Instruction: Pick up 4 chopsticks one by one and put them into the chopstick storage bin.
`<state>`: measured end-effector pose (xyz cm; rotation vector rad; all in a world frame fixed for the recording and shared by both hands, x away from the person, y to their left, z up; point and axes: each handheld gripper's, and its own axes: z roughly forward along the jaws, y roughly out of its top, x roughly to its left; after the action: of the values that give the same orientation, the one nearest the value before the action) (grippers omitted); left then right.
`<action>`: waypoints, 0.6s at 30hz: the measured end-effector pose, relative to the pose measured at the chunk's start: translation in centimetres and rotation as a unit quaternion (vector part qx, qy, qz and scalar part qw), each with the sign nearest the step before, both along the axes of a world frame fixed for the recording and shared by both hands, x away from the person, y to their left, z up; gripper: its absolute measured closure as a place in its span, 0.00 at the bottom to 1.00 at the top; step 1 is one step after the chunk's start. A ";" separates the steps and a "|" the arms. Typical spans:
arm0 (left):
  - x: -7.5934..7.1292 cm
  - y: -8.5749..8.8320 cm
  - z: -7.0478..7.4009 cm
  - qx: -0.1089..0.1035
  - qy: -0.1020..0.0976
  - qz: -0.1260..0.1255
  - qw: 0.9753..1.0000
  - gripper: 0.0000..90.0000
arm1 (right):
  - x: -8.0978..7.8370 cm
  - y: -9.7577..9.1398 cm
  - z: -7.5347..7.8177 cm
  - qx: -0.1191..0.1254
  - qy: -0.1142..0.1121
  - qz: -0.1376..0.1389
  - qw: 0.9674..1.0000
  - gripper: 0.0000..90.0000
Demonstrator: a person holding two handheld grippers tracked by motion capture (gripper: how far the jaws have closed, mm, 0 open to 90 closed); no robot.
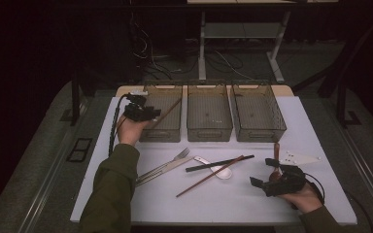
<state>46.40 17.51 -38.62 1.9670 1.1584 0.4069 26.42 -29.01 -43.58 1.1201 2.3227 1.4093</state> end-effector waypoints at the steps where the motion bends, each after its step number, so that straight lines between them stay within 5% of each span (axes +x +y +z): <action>1: -0.1 0.1 0.2 0.000 -0.001 -0.004 1.000 0.63 | 0.0 0.0 0.0 0.000 0.000 0.000 1.000 0.01; 18: -2.8 -0.8 2.3 -0.015 -0.038 -0.057 0.998 0.40 | 0.1 0.0 0.0 -0.002 0.000 0.000 1.000 0.01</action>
<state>43.60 16.76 -36.29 1.9639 0.9928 0.3983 26.48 -29.00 -43.61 1.1189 2.3237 1.4051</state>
